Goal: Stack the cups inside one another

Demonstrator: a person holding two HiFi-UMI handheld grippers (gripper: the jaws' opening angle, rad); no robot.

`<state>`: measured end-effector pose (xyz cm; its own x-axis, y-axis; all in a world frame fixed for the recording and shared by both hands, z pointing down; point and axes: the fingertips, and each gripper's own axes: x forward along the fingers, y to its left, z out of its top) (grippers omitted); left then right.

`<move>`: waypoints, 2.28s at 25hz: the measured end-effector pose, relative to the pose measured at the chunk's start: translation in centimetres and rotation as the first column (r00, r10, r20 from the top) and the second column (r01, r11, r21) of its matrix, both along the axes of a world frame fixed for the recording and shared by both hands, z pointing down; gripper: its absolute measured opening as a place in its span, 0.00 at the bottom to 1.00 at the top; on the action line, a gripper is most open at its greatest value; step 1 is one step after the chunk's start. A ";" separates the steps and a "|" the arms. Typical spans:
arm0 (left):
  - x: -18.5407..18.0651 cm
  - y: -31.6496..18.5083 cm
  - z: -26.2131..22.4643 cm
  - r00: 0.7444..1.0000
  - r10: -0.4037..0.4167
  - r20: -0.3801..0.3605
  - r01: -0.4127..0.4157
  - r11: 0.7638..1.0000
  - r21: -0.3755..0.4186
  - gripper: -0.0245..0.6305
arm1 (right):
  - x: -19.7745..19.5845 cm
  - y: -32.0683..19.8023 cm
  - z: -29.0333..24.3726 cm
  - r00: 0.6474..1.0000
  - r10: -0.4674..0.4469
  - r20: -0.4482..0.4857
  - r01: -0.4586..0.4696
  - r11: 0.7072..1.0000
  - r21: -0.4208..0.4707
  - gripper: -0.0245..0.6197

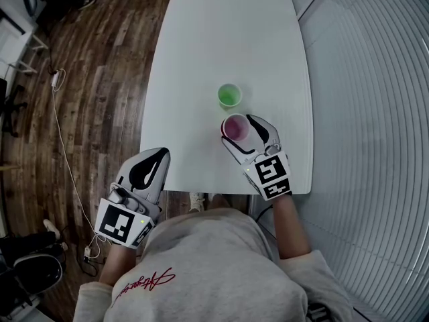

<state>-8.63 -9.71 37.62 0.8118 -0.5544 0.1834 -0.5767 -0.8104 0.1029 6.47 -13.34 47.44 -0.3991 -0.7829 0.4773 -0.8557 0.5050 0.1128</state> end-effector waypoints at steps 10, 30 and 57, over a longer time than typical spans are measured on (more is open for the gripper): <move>0.0 -0.3 0.0 1.000 -0.006 0.001 0.006 1.000 -0.001 0.03 | 0.1 -0.2 0.9 1.000 -0.002 -0.007 0.002 1.000 -0.016 0.56; 0.5 -0.6 0.5 1.000 -0.023 0.000 0.023 1.000 -0.014 0.03 | 0.1 -0.2 2.5 1.000 -0.025 -0.018 0.024 0.999 -0.036 0.56; 1.2 -1.2 0.4 0.999 -0.033 0.003 0.033 0.999 -0.016 0.03 | 0.3 -0.5 4.2 0.998 -0.047 -0.046 0.044 0.996 -0.073 0.57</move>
<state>-7.39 -10.91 38.00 0.7925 -0.5778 0.1950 -0.6035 -0.7892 0.1139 6.82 -13.81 51.64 -0.4091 -0.7273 0.5510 -0.8261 0.5517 0.1150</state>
